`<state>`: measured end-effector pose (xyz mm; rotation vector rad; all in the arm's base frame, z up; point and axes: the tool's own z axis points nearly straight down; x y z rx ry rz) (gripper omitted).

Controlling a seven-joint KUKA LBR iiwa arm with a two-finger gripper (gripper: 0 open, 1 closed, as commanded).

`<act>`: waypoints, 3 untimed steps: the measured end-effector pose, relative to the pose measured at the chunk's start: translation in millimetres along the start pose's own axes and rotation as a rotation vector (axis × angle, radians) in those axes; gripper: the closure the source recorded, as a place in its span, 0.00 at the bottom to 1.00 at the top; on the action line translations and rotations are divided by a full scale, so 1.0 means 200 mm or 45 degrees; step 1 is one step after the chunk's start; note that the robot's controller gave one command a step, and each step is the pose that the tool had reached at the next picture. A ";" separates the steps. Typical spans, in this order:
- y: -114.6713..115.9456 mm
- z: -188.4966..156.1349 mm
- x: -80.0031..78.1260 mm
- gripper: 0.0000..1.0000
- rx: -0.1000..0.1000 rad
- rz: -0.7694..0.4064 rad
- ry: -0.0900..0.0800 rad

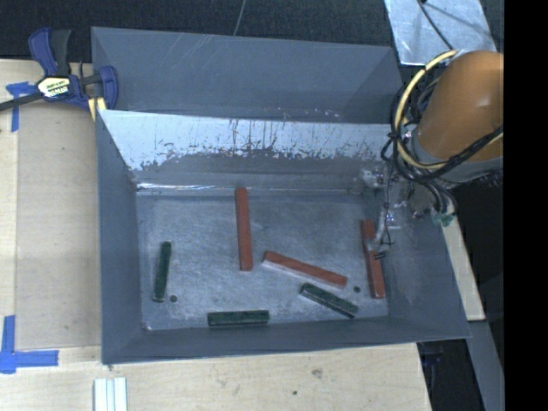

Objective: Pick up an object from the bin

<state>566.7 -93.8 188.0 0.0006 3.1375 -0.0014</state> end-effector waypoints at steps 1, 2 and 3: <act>0.24 0.40 -0.01 0.00 0.000 0.139 0.001; 0.46 0.30 0.00 0.00 -0.002 0.209 0.000; 0.46 0.32 0.07 0.00 0.000 0.169 0.003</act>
Offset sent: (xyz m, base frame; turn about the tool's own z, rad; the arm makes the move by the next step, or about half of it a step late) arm -0.0005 0.0906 -0.0618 0.1656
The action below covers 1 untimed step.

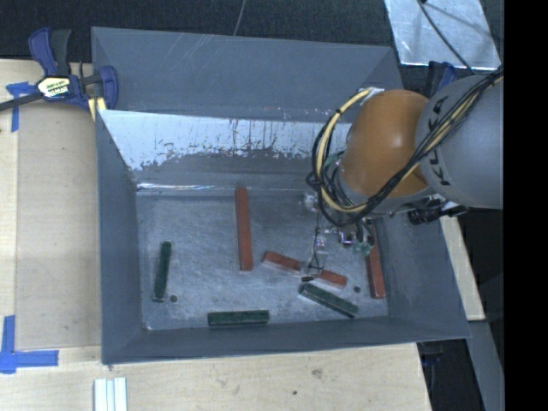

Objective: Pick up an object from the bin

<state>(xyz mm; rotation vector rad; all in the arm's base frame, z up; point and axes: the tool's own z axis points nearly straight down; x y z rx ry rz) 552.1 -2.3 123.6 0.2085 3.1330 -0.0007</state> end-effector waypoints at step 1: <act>0.02 0.18 0.06 0.00 -0.001 0.356 0.000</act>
Offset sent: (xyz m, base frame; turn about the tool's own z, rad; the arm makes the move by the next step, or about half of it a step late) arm -0.0204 0.0039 -0.0536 0.0934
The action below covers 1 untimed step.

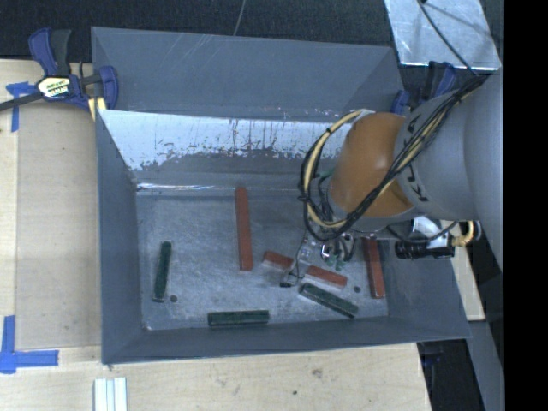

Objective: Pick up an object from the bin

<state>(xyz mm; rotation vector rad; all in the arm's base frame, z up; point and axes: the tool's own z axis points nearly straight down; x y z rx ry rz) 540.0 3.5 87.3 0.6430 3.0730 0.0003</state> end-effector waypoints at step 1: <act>-0.02 0.07 0.02 1.00 -0.003 -0.237 -0.010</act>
Offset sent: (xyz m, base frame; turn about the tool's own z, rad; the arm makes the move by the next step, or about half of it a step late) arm 0.0000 0.0000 0.0000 0.0000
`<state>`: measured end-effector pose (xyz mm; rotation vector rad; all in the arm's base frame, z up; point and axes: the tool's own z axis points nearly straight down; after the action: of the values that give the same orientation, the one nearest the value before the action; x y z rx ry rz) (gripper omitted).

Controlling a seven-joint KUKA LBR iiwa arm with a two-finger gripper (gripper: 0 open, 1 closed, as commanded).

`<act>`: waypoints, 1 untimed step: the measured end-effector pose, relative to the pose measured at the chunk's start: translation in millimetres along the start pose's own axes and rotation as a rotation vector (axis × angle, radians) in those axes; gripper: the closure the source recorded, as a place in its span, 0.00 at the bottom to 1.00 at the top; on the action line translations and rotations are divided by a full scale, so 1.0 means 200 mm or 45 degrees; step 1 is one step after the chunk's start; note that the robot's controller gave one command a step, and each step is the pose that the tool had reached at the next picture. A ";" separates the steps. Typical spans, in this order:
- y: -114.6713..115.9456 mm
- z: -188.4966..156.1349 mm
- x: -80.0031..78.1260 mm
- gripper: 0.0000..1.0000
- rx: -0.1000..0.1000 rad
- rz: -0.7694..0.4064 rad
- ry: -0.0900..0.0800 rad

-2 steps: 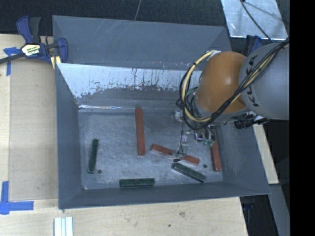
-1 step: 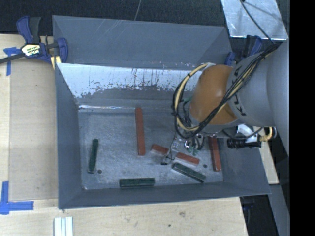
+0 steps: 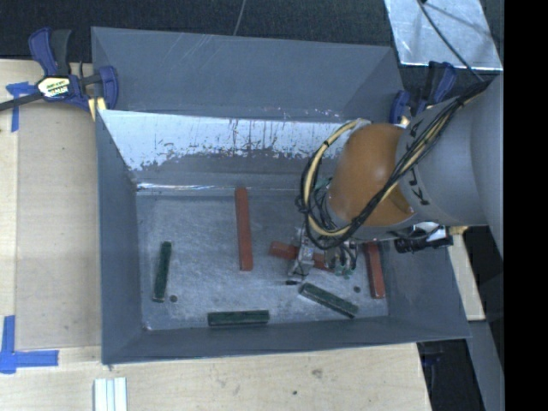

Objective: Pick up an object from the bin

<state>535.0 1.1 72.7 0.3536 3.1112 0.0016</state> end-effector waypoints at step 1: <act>0.00 0.00 0.00 1.00 0.000 0.001 0.000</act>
Offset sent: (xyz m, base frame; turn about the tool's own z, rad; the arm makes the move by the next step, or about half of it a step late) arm -0.0001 -0.0002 0.0133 0.0000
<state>535.0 1.1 72.7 0.3543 3.1111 0.0014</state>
